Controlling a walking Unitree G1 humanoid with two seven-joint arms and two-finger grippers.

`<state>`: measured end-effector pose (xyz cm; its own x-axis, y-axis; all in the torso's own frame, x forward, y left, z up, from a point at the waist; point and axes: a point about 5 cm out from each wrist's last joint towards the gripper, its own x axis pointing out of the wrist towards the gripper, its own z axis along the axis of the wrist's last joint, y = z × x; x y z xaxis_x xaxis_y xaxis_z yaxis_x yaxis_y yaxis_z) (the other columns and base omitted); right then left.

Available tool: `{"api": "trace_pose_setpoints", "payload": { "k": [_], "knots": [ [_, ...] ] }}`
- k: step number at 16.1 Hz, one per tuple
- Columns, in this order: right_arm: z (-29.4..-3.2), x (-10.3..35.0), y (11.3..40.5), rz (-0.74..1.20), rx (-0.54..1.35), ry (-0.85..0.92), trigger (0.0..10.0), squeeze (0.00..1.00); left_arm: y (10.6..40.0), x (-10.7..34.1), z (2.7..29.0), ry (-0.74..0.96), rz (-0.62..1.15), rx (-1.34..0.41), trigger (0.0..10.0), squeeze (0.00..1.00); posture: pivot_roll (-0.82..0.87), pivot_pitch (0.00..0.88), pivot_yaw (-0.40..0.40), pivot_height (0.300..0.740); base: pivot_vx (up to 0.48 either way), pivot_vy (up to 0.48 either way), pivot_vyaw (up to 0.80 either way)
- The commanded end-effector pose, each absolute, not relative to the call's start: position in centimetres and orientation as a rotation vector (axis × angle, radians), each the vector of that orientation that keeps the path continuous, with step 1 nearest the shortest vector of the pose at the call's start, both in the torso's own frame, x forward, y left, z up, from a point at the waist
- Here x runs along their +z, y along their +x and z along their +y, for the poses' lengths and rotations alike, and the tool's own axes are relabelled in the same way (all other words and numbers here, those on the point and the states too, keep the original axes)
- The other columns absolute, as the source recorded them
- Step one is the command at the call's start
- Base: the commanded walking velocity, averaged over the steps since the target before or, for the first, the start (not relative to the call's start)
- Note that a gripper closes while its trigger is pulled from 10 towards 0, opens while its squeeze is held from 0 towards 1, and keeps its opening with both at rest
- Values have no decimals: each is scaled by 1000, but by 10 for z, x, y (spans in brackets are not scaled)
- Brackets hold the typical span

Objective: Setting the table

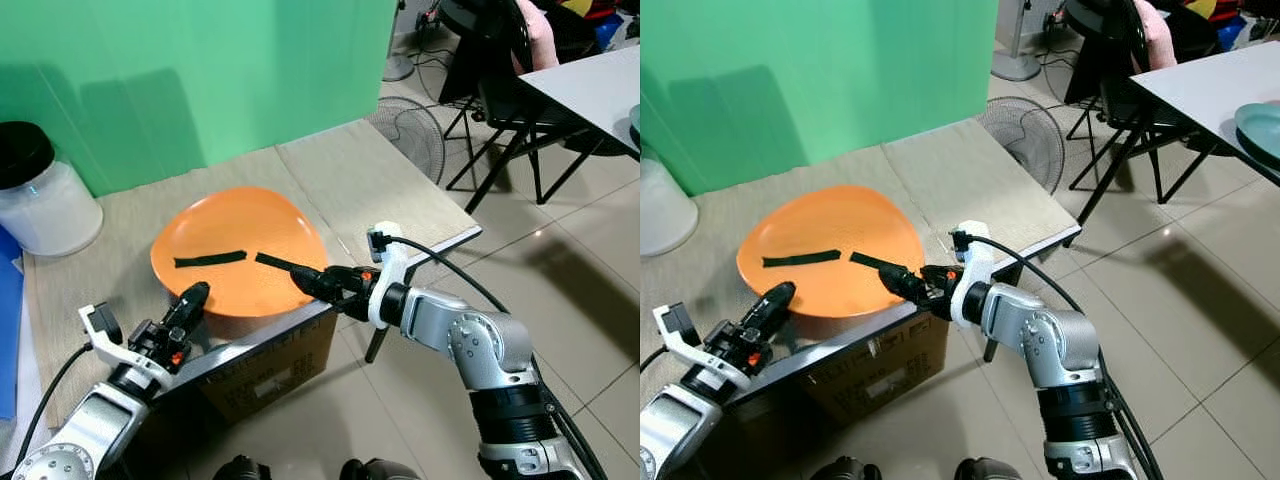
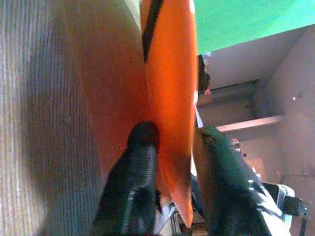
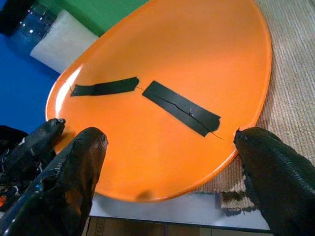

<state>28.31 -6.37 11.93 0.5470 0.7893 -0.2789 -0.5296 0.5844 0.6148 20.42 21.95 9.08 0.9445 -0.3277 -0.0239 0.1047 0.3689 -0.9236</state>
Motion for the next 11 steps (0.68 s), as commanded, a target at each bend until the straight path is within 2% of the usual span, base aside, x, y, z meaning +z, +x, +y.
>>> {"api": "trace_pose_setpoints", "payload": {
  "k": [1,8,11],
  "knots": [
    [-63,119,281,587,827,500,10000,0,204,94,221,-1170,190,-281,0,0,-78,99,-25,740,0,0,0],
    [-67,126,285,543,841,496,10000,0,206,85,220,-1170,209,-232,0,0,-84,90,-24,740,0,0,0],
    [-83,149,288,413,883,474,10000,0,207,85,222,-1149,183,-188,0,0,-84,89,-23,740,0,0,0]
  ]
}}
